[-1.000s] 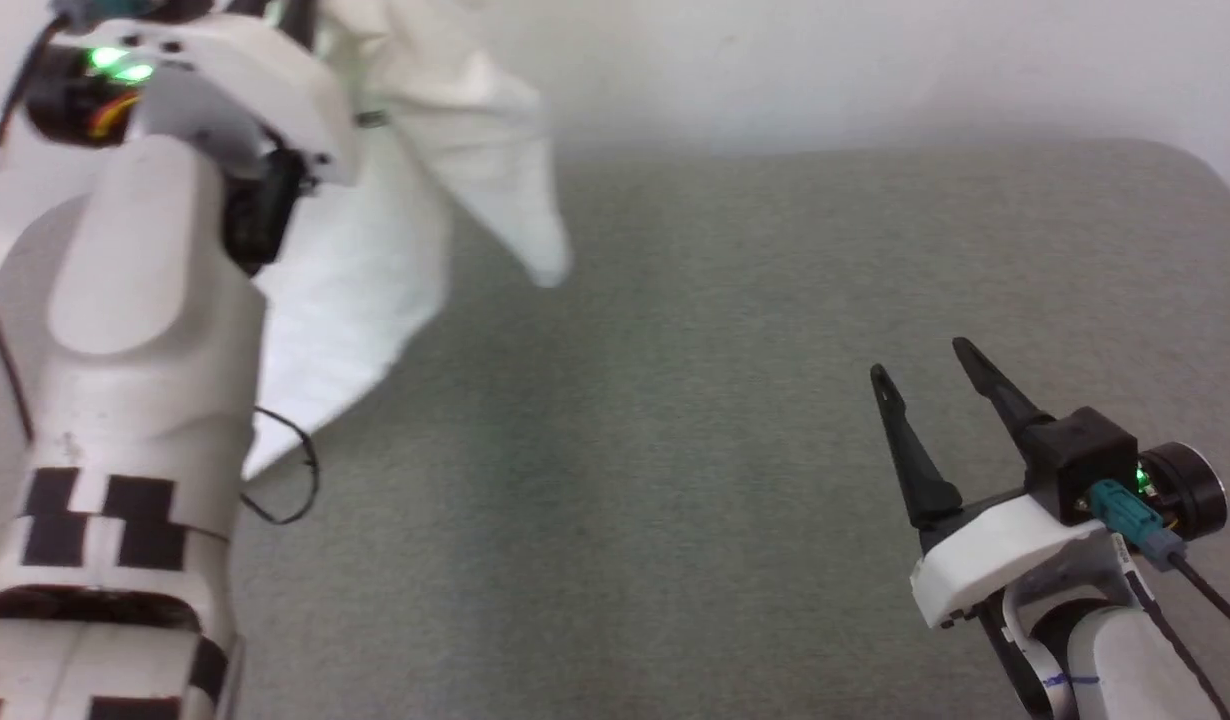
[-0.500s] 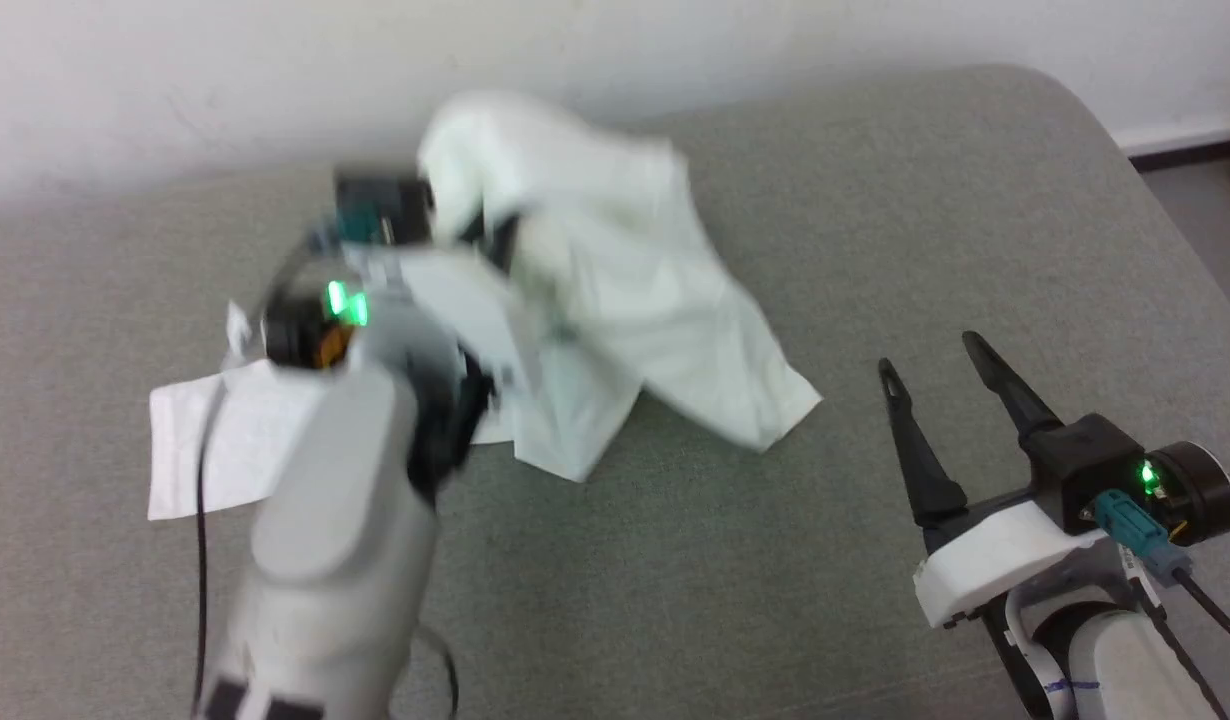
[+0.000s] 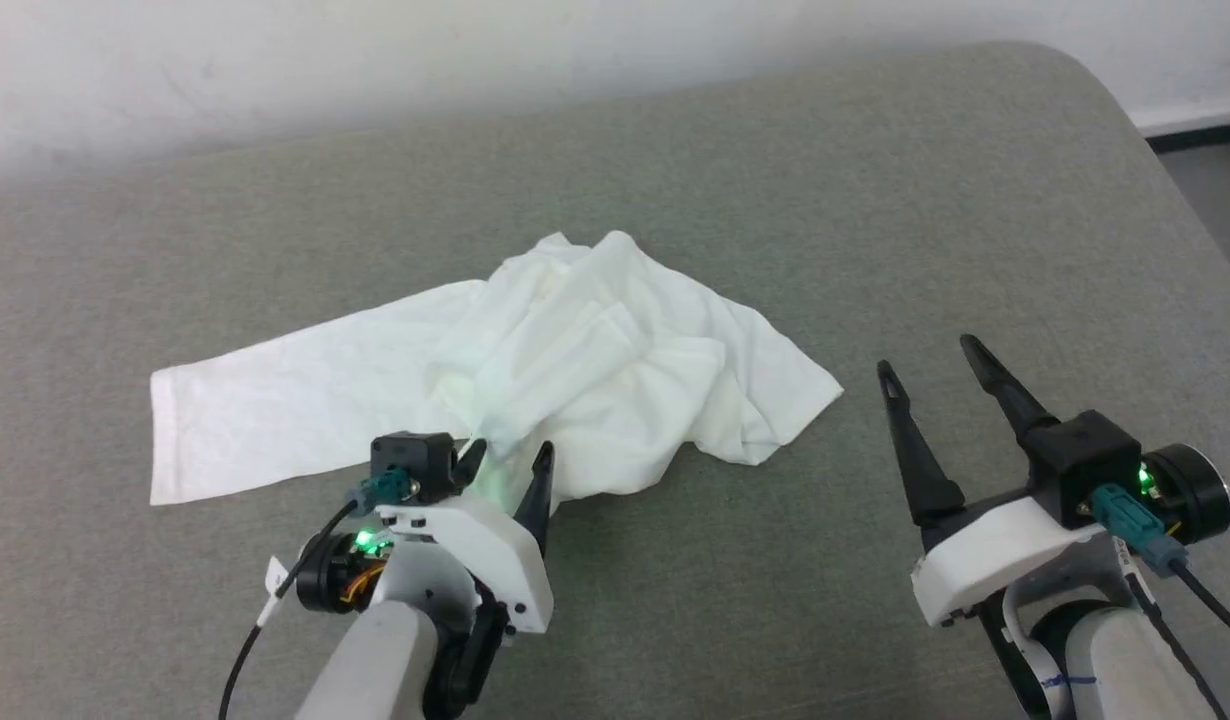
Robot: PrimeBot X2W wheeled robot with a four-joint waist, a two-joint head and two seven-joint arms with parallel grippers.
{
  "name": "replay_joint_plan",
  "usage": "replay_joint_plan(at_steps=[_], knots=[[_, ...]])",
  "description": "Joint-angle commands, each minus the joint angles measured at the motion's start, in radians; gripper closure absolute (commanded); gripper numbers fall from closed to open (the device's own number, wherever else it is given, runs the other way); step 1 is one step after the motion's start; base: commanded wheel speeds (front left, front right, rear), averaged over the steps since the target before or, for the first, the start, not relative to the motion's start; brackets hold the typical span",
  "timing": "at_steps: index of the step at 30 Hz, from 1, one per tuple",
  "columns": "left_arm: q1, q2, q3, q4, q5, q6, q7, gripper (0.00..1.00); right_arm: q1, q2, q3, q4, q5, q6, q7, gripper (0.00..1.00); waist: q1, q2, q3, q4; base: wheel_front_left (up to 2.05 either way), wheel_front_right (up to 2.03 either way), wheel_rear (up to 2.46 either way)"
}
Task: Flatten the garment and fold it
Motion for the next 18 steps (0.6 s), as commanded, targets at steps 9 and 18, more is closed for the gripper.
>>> replay_joint_plan(at_steps=[9, 18], knots=[[0.059, 0.07, 0.004, -0.225, 0.045, -0.006, -0.121, 0.0, 0.024, 0.003, -0.009, 0.007, 0.025, -0.002, 0.024, 0.0, 0.0, 0.0, -0.089, 0.092, 0.0, 0.0, 0.0], [0.15, 0.155, 0.135, -0.354, 0.062, 0.084, -0.209, 0.0, 0.035, 0.003, -0.015, 0.02, 0.058, -0.002, 0.034, 0.0, 0.0, 0.0, -0.094, 0.112, 0.0, 0.0, 0.0]])
